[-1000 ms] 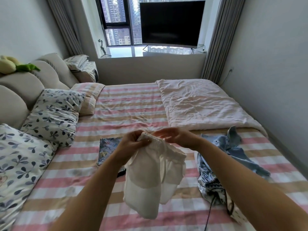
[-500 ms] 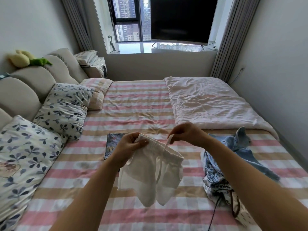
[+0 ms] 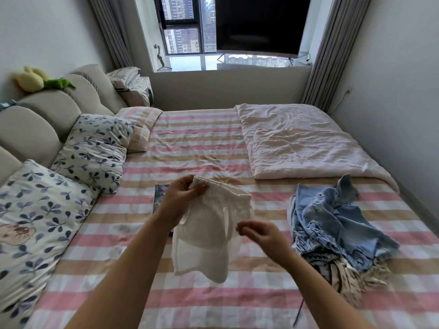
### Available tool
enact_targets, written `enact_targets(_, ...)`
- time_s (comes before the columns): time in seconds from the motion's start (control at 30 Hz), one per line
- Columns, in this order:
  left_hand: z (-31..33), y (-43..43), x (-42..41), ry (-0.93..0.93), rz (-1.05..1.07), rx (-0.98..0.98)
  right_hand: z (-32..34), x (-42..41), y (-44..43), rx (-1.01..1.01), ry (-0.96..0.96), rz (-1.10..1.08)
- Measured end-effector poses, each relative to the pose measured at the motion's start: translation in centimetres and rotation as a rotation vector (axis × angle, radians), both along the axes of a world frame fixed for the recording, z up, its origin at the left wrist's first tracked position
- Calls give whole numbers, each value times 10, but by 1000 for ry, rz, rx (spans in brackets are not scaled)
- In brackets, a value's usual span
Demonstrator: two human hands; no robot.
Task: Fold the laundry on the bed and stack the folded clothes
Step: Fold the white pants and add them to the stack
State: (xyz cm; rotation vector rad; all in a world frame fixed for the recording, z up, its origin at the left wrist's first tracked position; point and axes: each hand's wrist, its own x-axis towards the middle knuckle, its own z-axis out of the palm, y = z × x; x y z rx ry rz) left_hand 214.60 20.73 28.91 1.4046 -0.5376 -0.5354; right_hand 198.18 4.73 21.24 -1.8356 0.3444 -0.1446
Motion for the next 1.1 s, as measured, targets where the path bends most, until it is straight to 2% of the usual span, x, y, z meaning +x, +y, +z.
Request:
enact_targets(0.07,2,2,-2,11,-7,-16,3,6,-13,197,-97,-201)
enact_targets(0.13,4,3,-4,24,-20,-30,3,16,-24,216,-100,-336)
enact_targets(0.2,5,5,-7,26,-33,-24,0,27,-30,263,-32,-273)
enact_targets(0.3,5,9,-10,20,-33,-13,-4,39,-34,597,-6,-54)
enact_targets(0.33,5,10,-10,18,-25,-7,-4,41,-36,641,-8,-4)
enact_targets(0.47,5,24,-8,-2,35,57,-5,40,-37,606,-8,34)
enact_targets(0.63,-7,33,-6,-91,233,163,12,36,-31,588,-52,-244)
enact_targets(0.73,-21,19,-21,-37,412,157,21,38,-5,475,-92,-414)
enact_targets(0.83,-38,2,-44,16,513,151,29,35,27,414,-170,-430)
enact_targets(1.1,-56,-26,-94,156,578,-20,23,28,65,130,-261,-527)
